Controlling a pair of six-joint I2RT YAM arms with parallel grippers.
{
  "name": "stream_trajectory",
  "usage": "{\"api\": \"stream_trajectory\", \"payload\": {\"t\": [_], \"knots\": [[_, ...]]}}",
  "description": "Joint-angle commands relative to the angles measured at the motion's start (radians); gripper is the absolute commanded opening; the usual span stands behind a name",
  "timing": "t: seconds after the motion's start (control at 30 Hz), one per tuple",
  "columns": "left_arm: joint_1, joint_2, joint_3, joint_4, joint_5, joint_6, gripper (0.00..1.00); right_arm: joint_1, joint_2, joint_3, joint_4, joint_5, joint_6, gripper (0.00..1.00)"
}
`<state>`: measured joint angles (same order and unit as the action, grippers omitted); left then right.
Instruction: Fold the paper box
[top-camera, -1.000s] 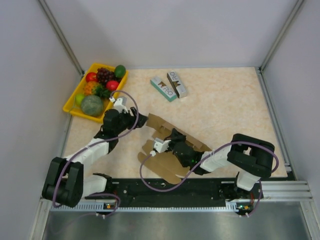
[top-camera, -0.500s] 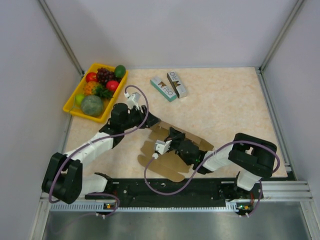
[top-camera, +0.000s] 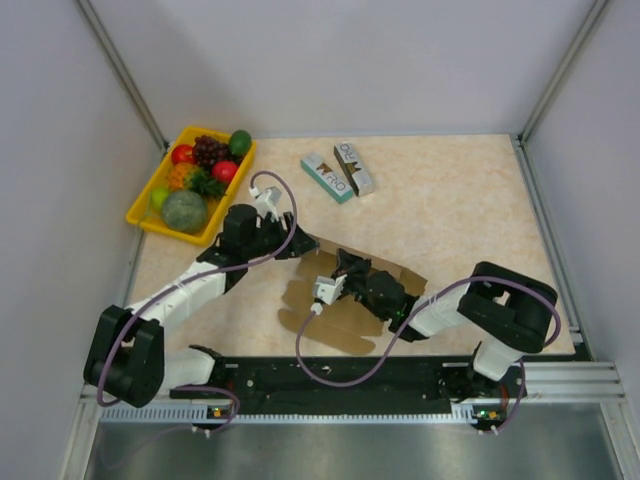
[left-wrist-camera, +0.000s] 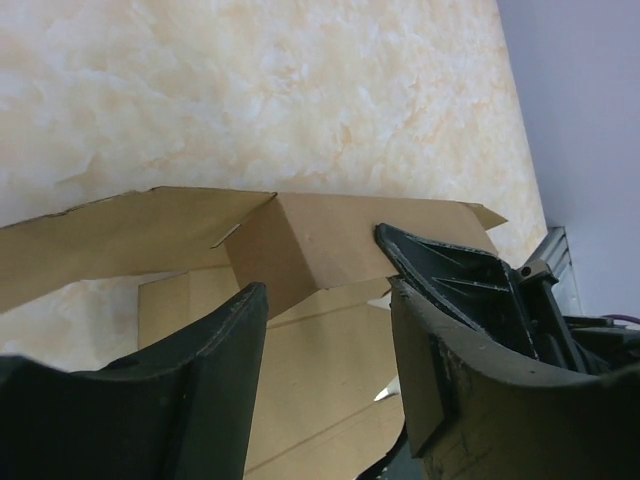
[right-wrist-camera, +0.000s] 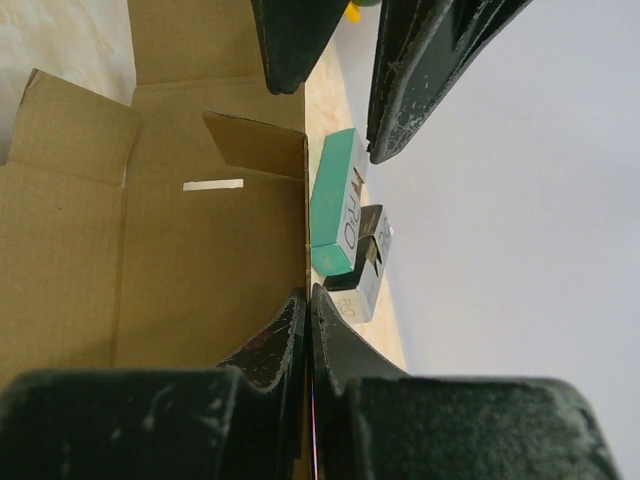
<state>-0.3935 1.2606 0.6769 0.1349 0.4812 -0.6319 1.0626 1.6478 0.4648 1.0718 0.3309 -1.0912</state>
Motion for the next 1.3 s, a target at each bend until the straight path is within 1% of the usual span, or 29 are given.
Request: {"api": "stream_trajectory", "payload": {"t": [0.0,0.1,0.17,0.3,0.33,0.4,0.47,0.5,0.6,0.7,0.73,0.8,0.83,0.87,0.9,0.97,1.0,1.07,1.1,1.13,1.17,1.2,1.23,1.27], "knots": [[0.004,-0.024,0.059,-0.044,-0.038,0.083,0.60,-0.023,-0.023,0.011,0.028,-0.062,0.010,0.00],[0.004,0.048,0.131,-0.130,-0.023,0.130,0.64,-0.024,-0.020,0.015,0.028,-0.066,0.002,0.00],[0.004,0.092,0.151,-0.130,0.013,0.138,0.67,-0.024,-0.019,0.021,0.031,-0.056,-0.007,0.00],[0.002,0.132,0.121,-0.028,0.082,0.092,0.68,-0.024,-0.008,0.032,0.033,-0.055,-0.030,0.00],[0.001,0.144,0.121,0.004,0.094,0.084,0.66,-0.026,-0.006,0.035,0.036,-0.055,-0.032,0.00],[-0.005,0.175,0.127,0.002,0.106,0.083,0.61,-0.024,0.000,0.041,0.045,-0.053,-0.039,0.00],[-0.010,0.186,0.113,0.014,0.102,0.084,0.60,-0.024,0.006,0.044,0.048,-0.052,-0.047,0.00],[-0.011,0.187,0.109,0.018,0.100,0.084,0.56,-0.026,0.010,0.047,0.051,-0.050,-0.047,0.00],[-0.013,0.191,0.093,0.043,0.092,0.087,0.49,-0.024,0.026,0.051,0.062,-0.046,-0.055,0.00],[-0.018,0.201,0.076,0.095,0.103,0.081,0.43,-0.026,0.032,0.058,0.056,-0.023,-0.044,0.06],[-0.021,0.201,0.069,0.110,0.103,0.080,0.41,-0.026,0.033,0.058,0.056,-0.017,-0.039,0.09],[-0.027,0.204,0.038,0.166,0.088,0.075,0.40,-0.024,0.033,0.058,0.062,0.017,-0.015,0.14],[-0.030,0.203,0.027,0.181,0.085,0.074,0.39,-0.024,0.027,0.058,0.042,0.026,0.000,0.19],[-0.033,0.204,0.004,0.205,0.083,0.072,0.38,-0.024,0.020,0.057,0.028,0.039,0.040,0.22],[-0.036,0.206,-0.005,0.239,0.080,0.070,0.37,-0.023,-0.002,0.055,0.008,0.039,0.063,0.28],[-0.047,0.212,-0.022,0.258,0.066,0.080,0.36,-0.021,-0.023,0.055,-0.057,0.054,0.126,0.32],[-0.057,0.214,-0.022,0.259,0.057,0.087,0.36,-0.018,-0.038,0.057,-0.074,0.063,0.142,0.36],[-0.067,0.218,-0.027,0.256,0.030,0.110,0.36,-0.010,-0.060,0.061,-0.110,0.109,0.195,0.42],[-0.074,0.218,-0.030,0.253,0.020,0.115,0.36,-0.006,-0.094,0.069,-0.142,0.128,0.223,0.47],[-0.077,0.220,-0.030,0.253,0.013,0.118,0.36,-0.001,-0.121,0.078,-0.189,0.155,0.256,0.53],[-0.079,0.220,-0.036,0.256,0.004,0.121,0.35,0.010,-0.150,0.096,-0.241,0.160,0.336,0.60],[-0.082,0.220,-0.039,0.259,0.000,0.120,0.34,0.013,-0.179,0.109,-0.380,0.157,0.382,0.83],[-0.084,0.218,-0.042,0.267,-0.003,0.120,0.34,0.014,-0.239,0.132,-0.445,0.154,0.424,0.90],[-0.084,0.217,-0.048,0.269,-0.009,0.121,0.34,0.022,-0.265,0.139,-0.504,0.161,0.489,0.96]]}}
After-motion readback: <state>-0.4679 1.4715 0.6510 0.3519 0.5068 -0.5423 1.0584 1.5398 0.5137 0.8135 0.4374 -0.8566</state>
